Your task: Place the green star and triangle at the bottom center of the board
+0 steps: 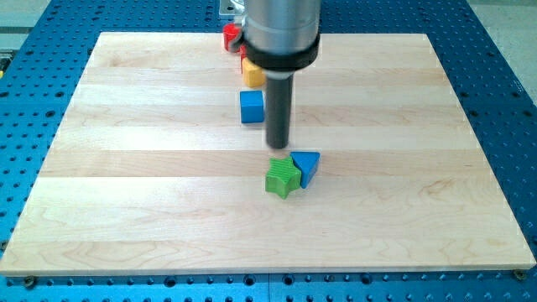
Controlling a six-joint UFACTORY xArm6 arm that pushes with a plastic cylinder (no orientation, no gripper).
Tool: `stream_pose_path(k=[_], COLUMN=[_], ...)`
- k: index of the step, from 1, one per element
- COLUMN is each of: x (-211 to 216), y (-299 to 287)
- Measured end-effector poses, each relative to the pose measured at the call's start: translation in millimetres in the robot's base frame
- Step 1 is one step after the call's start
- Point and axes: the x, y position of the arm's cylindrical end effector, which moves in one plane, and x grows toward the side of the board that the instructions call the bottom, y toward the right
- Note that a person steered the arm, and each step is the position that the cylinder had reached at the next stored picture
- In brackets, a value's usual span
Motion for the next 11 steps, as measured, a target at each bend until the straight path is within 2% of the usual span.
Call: stream_pose_path(k=[1, 2, 3, 4, 5, 6, 7, 8, 9, 10, 11], x=[40, 85, 86, 50, 85, 111, 51, 78, 122, 77, 83], y=[49, 24, 11, 2, -23, -19, -29, -77, -66, -71, -32])
